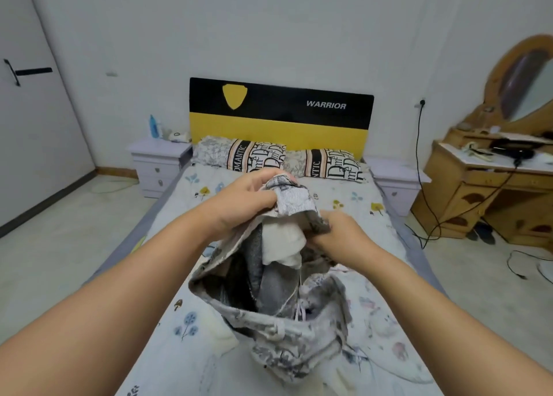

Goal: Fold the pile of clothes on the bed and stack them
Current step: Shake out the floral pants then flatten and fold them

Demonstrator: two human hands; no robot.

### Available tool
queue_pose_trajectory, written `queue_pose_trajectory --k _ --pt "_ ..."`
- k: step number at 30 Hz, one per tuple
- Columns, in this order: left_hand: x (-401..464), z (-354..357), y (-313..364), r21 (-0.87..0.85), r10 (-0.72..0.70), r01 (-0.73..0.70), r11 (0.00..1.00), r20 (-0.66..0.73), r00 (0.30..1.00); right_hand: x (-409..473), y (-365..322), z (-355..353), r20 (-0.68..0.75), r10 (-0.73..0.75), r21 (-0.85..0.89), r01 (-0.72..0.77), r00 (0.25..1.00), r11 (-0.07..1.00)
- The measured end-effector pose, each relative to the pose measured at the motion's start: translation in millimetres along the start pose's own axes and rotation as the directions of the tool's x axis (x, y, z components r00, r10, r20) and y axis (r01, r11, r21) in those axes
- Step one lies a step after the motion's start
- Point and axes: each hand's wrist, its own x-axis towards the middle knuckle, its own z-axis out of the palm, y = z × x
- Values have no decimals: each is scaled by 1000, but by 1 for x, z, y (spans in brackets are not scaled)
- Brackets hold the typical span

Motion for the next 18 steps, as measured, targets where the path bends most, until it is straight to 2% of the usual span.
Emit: queue_pose_trajectory --k 1,3,5,7,9,12,15,18 --pt "-3 -2 -1 22 -7 7 1000 -28 1000 0 0 -1 -20 -6 -38 5 1000 999" --pt "-9 -9 -6 194 -1 25 981 -122 993 -1 -3 -9 -56 31 -94 -36 998 995" --pt "-16 -14 -17 422 10 82 903 -212 977 -4 -12 -21 -119 22 -116 -36 993 993" --pt "-23 -9 -32 554 0 139 820 -244 970 -5 -20 -30 -167 17 -129 -39 986 991" --pt "-30 1 -48 588 -6 168 791 -267 964 -5 -27 -33 -201 -2 -116 -22 980 993" --pt "-46 24 -71 547 0 197 814 -339 941 -5 -38 -33 -256 75 68 -60 964 996" --pt "-71 55 -94 478 -62 289 830 -435 898 -2 -45 -34 -303 149 227 -81 941 971" --pt "-93 78 -133 571 -117 436 696 -509 853 0 -50 -41 -338 233 335 -115 912 935"
